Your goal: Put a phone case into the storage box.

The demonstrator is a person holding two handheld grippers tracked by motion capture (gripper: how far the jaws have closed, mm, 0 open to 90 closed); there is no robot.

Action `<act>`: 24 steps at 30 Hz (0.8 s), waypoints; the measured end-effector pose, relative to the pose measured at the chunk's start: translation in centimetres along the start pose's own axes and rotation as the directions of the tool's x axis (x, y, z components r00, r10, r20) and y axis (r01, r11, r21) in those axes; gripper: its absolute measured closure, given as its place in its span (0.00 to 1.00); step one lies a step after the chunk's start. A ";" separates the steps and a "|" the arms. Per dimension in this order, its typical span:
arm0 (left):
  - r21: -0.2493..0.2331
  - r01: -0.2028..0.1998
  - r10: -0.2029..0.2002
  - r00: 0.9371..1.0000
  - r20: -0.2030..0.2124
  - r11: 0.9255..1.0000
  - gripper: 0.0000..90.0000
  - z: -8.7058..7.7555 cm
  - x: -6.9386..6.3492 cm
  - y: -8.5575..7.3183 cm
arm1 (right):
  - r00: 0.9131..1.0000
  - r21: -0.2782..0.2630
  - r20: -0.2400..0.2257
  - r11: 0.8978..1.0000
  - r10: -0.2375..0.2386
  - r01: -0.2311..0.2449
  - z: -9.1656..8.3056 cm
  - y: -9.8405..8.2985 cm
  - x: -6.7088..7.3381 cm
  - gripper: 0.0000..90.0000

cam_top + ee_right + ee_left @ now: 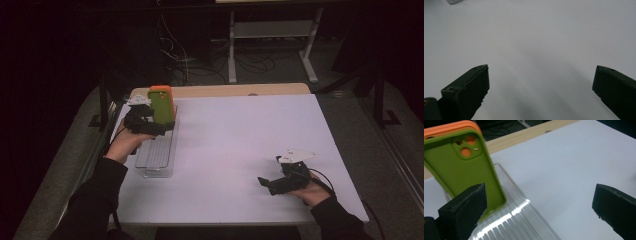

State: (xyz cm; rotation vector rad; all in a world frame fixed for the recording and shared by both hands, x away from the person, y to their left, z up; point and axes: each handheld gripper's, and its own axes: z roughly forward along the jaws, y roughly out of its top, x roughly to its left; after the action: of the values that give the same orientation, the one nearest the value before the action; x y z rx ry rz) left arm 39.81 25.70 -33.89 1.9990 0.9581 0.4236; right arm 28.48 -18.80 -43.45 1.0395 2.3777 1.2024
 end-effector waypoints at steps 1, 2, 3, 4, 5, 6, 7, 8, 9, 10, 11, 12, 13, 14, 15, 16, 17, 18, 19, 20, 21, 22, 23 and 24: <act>-0.002 -0.003 0.003 1.000 0.010 1.000 0.00 -0.1 -0.2 -0.1 | 1.000 0.002 -0.001 1.000 0.003 -0.003 0.0 0.0 0.0 0.00; -0.011 0.001 0.000 1.000 0.022 1.000 0.00 -0.3 -0.5 -0.3 | 1.000 -0.001 -0.001 1.000 -0.001 0.001 0.0 0.0 0.0 0.00; -0.012 0.001 0.000 1.000 0.030 1.000 0.00 -0.4 -0.7 -0.5 | 1.000 0.000 -0.005 1.000 0.004 -0.004 -0.1 0.0 0.0 0.00; -0.016 -0.008 0.009 0.999 0.039 1.000 0.00 -0.5 -0.9 -0.6 | 1.000 -0.002 -0.006 1.000 0.000 0.000 -0.1 0.0 0.0 0.00; -0.018 -0.011 0.012 0.999 0.050 1.000 0.00 -0.7 -1.1 -0.8 | 1.000 -0.003 -0.006 1.000 0.008 -0.008 -0.1 0.1 0.0 0.00; -0.022 -0.027 0.028 0.998 0.057 0.999 0.00 -0.8 -1.3 -0.9 | 1.000 -0.004 -0.006 1.000 0.008 -0.008 -0.1 0.1 0.0 0.00; -0.020 -0.024 0.026 0.998 0.064 0.999 0.00 -0.9 -1.5 -1.2 | 1.000 -0.005 -0.007 1.000 0.010 -0.010 -0.2 0.1 0.0 0.00; -0.019 -0.027 0.029 0.997 0.071 0.999 0.00 -1.0 -1.8 -1.4 | 1.000 -0.011 -0.008 1.000 0.009 -0.009 -0.2 0.1 0.0 0.00; -0.026 -0.029 0.031 0.997 0.076 0.999 0.00 -1.1 -2.0 -1.6 | 1.000 -0.008 -0.007 1.000 0.013 -0.013 -0.2 0.2 0.0 0.00; -0.025 -0.030 0.032 0.996 0.081 0.999 0.00 -1.2 -2.2 -1.8 | 1.000 -0.007 -0.008 1.000 0.011 -0.011 -0.3 0.2 0.0 0.00; -0.028 -0.033 0.036 0.996 0.086 0.999 0.00 -1.3 -2.4 -2.1 | 1.000 -0.011 -0.012 1.000 0.008 -0.008 -0.3 0.2 -0.1 0.00; -0.026 -0.040 0.042 0.995 0.087 0.999 0.00 -1.3 -2.5 -2.4 | 1.000 -0.008 -0.014 1.000 0.007 -0.007 -0.4 0.3 -0.1 0.00; -0.025 -0.041 0.043 0.995 0.089 0.999 0.00 -1.4 -2.7 -2.6 | 1.000 -0.015 -0.020 1.000 0.008 -0.008 -0.5 0.4 0.0 0.00; -0.023 -0.038 0.040 0.995 0.096 0.999 0.00 -1.4 -2.8 -3.0 | 1.000 -0.017 -0.023 1.000 0.008 -0.008 -0.5 0.5 0.0 0.00; -0.025 -0.037 0.039 0.994 0.098 0.999 0.00 -1.4 -2.9 -3.2 | 1.000 -0.017 -0.030 1.000 0.008 -0.009 -0.6 0.6 0.0 0.00; -0.025 -0.041 0.043 0.994 0.103 0.999 0.00 -1.4 -3.0 -3.5 | 1.000 -0.019 -0.031 1.000 0.003 -0.003 -0.7 0.7 0.0 0.00; -0.020 -0.034 0.036 0.994 0.103 0.999 0.00 -1.5 -3.1 -3.7 | 0.999 -0.018 -0.033 1.000 -0.005 0.005 -0.7 0.7 -0.1 0.00; -0.019 -0.046 0.047 0.993 0.105 0.999 0.00 -1.5 -3.2 -3.9 | 0.999 -0.017 -0.035 1.000 -0.001 0.000 -0.7 0.8 -0.1 0.00; -0.024 -0.051 0.053 0.993 0.106 0.998 0.00 -1.5 -3.3 -4.2 | 0.999 -0.016 -0.035 1.000 0.003 -0.003 -0.8 0.8 -0.1 0.00; -0.023 -0.054 0.057 0.992 0.111 0.998 0.00 -1.5 -3.3 -4.4 | 0.999 -0.017 -0.037 1.000 -0.003 0.002 -0.8 0.9 -0.1 0.00; -0.024 -0.050 0.053 0.992 0.113 0.998 0.00 -1.6 -3.5 -4.6 | 0.999 -0.018 -0.042 1.000 -0.004 0.003 -0.9 0.9 -0.2 0.00; -0.021 -0.050 0.052 0.992 0.114 0.999 0.00 -1.6 -3.6 -4.8 | 0.999 -0.021 -0.040 1.000 -0.002 0.002 -0.9 1.0 -0.2 0.00; -0.024 -0.053 0.055 0.991 0.119 0.998 0.00 -1.6 -3.8 -5.0 | 0.999 -0.022 -0.042 1.000 0.001 -0.002 -1.0 1.2 -0.2 0.00; -0.021 -0.061 0.063 0.991 0.120 0.998 0.00 -1.5 -3.9 -5.2 | 0.999 -0.026 -0.040 1.000 -0.004 0.003 -1.1 1.3 -0.2 0.00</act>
State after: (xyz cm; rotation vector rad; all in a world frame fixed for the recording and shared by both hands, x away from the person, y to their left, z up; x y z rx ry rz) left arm 33.93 25.39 -37.03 2.0182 0.8169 0.3394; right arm 28.69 -19.11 -41.78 1.0126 2.3861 1.2612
